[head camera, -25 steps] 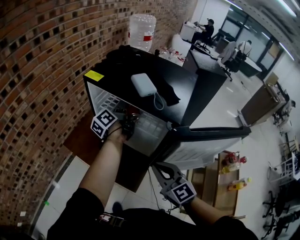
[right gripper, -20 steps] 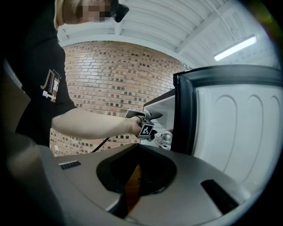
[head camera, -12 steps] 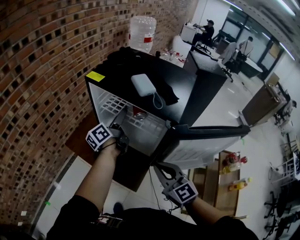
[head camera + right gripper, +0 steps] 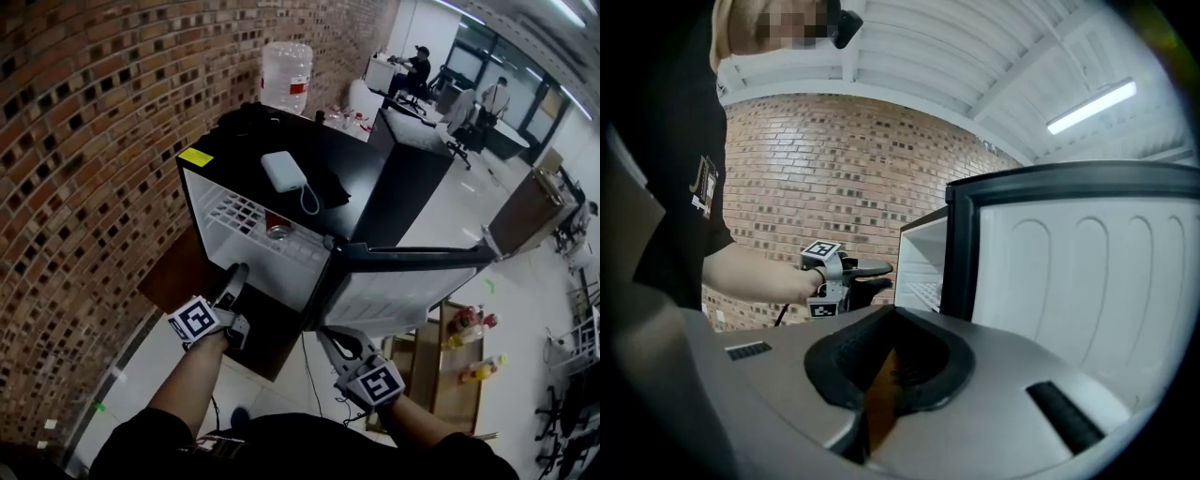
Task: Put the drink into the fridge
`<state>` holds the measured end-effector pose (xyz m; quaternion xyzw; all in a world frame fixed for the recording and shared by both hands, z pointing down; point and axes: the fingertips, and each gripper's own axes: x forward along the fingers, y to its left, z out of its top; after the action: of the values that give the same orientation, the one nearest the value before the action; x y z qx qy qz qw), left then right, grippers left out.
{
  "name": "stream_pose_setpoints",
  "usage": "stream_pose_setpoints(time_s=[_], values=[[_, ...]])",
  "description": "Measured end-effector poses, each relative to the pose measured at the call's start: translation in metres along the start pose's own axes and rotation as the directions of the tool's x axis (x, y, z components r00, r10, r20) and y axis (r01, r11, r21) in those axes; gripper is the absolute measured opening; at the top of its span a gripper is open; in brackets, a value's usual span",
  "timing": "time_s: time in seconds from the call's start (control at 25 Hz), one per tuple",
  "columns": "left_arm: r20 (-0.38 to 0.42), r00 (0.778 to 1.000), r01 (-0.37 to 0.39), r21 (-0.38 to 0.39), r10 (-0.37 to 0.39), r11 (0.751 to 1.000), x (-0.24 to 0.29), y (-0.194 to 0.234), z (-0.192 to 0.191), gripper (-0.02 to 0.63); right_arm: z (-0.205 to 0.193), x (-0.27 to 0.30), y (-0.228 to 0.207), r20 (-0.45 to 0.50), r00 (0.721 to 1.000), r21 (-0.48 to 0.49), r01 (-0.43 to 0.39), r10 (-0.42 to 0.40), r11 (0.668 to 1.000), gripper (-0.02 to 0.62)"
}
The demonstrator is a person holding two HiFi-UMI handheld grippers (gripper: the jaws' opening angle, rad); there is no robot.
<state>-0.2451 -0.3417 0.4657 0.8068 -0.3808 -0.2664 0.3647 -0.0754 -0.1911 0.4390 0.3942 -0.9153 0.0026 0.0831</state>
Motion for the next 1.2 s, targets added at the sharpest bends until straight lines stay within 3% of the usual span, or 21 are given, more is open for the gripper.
stream_pose_setpoints(time_s=[0.08,0.16,0.2,0.36,0.56,0.68,0.8,0.88,1.0,1.08,1.16,1.2], values=[[-0.004,1.0,0.019,0.05,-0.019,0.999,-0.015,-0.013,-0.006,0.129,-0.002,-0.009,-0.001,-0.001,1.0,0.007,0.001,-0.001,1.0,0.017],[0.0,0.999,0.038,0.107,-0.038,0.994,-0.031,-0.025,-0.011,0.016,-0.001,-0.018,-0.002,-0.001,1.0,0.013,-0.001,0.001,1.0,0.017],[0.002,0.998,0.06,0.126,-0.06,0.99,-0.039,-0.033,-0.014,0.002,0.0,-0.022,-0.002,0.002,1.0,0.014,-0.003,0.003,1.0,0.017],[-0.033,0.987,0.161,0.129,-0.159,0.978,-0.067,-0.061,-0.033,0.001,0.002,-0.045,-0.006,0.019,1.0,0.042,-0.009,0.008,0.999,0.017],[-0.169,0.97,0.207,0.212,-0.173,0.955,-0.091,-0.09,-0.076,0.001,-0.002,-0.086,-0.013,0.035,0.999,0.085,-0.022,0.019,0.996,0.016],[-0.238,0.956,0.24,0.313,-0.169,0.919,-0.105,-0.114,-0.1,0.001,-0.003,-0.117,-0.014,0.065,0.997,0.136,-0.042,0.034,0.99,0.015],[-0.319,0.938,0.269,0.429,-0.134,0.862,-0.12,-0.136,-0.127,0.001,-0.006,-0.152,-0.014,0.098,0.994,0.206,-0.059,0.039,0.977,0.015],[-0.343,0.931,0.282,0.455,-0.127,0.845,-0.129,-0.149,-0.139,0.001,-0.01,-0.174,-0.016,0.107,0.994,0.239,-0.043,0.018,0.97,0.014],[-0.33,0.934,0.286,0.462,-0.137,0.84,-0.139,-0.164,-0.144,0.0,-0.012,-0.203,-0.017,0.126,0.992,0.264,-0.02,-0.014,0.964,0.015],[-0.271,0.955,0.256,0.545,-0.121,0.798,-0.14,-0.159,-0.125,0.0,-0.011,-0.214,-0.014,0.134,0.991,0.268,-0.015,-0.022,0.963,0.015],[-0.139,0.99,0.117,0.655,-0.034,0.746,-0.122,-0.104,-0.075,0.0,-0.019,-0.229,-0.005,0.101,0.995,0.269,-0.007,-0.02,0.963,0.015],[-0.054,0.998,0.011,0.652,0.033,0.758,-0.102,-0.053,-0.041,0.0,-0.027,-0.237,0.001,0.064,0.998,0.272,0.003,-0.022,0.962,0.015]])
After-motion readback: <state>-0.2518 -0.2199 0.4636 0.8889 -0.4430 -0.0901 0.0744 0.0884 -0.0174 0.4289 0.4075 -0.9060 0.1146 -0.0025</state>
